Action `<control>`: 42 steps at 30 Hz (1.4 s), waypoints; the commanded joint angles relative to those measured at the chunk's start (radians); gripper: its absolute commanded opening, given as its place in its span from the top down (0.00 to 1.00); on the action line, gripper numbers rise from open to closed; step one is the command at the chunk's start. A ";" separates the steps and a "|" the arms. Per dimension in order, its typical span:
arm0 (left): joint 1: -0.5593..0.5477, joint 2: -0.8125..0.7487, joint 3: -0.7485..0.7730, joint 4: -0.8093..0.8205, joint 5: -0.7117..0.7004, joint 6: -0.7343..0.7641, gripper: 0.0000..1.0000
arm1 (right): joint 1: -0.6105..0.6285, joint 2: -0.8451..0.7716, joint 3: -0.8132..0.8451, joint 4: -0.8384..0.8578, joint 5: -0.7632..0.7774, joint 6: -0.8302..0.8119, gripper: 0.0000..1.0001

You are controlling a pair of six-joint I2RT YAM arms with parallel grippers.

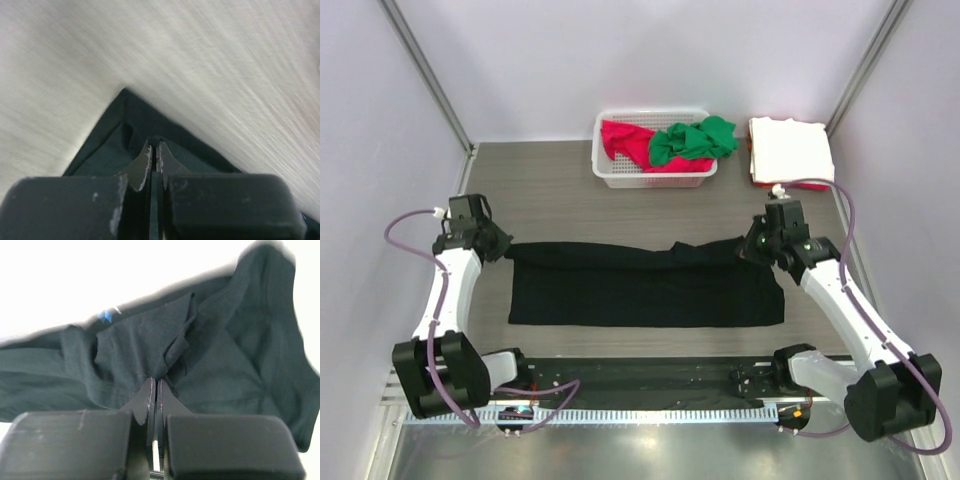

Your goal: Fold and stack the t-shirts

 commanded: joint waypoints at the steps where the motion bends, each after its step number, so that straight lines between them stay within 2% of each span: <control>1: 0.010 -0.041 -0.057 0.013 -0.099 -0.046 0.99 | 0.010 -0.089 -0.153 0.015 0.000 0.094 0.99; 2: 0.015 -0.041 -0.065 0.004 -0.110 -0.066 0.96 | 0.011 -0.117 -0.182 0.009 0.019 0.114 0.99; 3: 0.022 -0.039 -0.073 -0.011 -0.119 -0.073 0.88 | 0.010 -0.173 -0.213 0.004 0.028 0.135 0.99; 5: 0.045 -0.033 -0.088 -0.028 -0.116 -0.092 0.82 | 0.010 -0.226 -0.279 -0.031 0.101 0.209 0.94; 6: 0.056 -0.029 -0.091 -0.033 -0.110 -0.096 0.65 | 0.011 -0.275 -0.296 -0.039 0.115 0.234 0.68; 7: 0.064 -0.032 -0.091 -0.037 -0.112 -0.103 0.42 | 0.013 -0.292 -0.305 -0.042 0.120 0.252 0.56; 9: 0.085 -0.036 -0.100 -0.027 -0.102 -0.106 0.18 | 0.014 -0.318 -0.296 -0.068 0.161 0.306 0.37; 10: 0.090 -0.044 -0.097 -0.025 -0.101 -0.103 0.15 | 0.014 -0.324 -0.285 -0.069 0.165 0.317 0.19; 12: 0.094 -0.050 -0.076 -0.039 -0.118 -0.103 0.13 | 0.014 -0.311 -0.270 -0.066 0.155 0.330 0.13; 16: 0.085 -0.081 -0.047 -0.008 -0.043 -0.048 0.18 | 0.022 -0.216 -0.238 0.009 0.047 0.314 0.13; 18: 0.032 -0.098 -0.024 0.006 -0.044 -0.028 0.20 | 0.060 -0.147 -0.232 0.075 0.004 0.324 0.15; 22: -0.161 -0.067 0.008 -0.006 -0.062 0.022 0.23 | 0.137 -0.002 -0.183 0.127 0.020 0.350 0.15; 23: -0.248 -0.040 0.009 -0.022 -0.069 0.016 0.24 | 0.140 0.028 -0.177 0.142 0.016 0.356 0.15; 26: -0.345 0.020 -0.010 -0.049 -0.046 -0.014 0.25 | 0.145 0.172 -0.164 0.167 0.002 0.392 0.15; 30: -0.386 0.123 -0.057 -0.059 -0.016 -0.053 0.27 | 0.174 0.402 -0.097 0.197 -0.048 0.377 0.15; 34: -0.386 0.204 -0.083 -0.082 0.016 -0.061 0.27 | 0.231 0.663 0.082 0.201 -0.079 0.350 0.15; 42: -0.415 0.188 -0.163 -0.123 0.123 -0.072 0.30 | 0.229 0.996 0.438 0.118 -0.021 0.269 0.14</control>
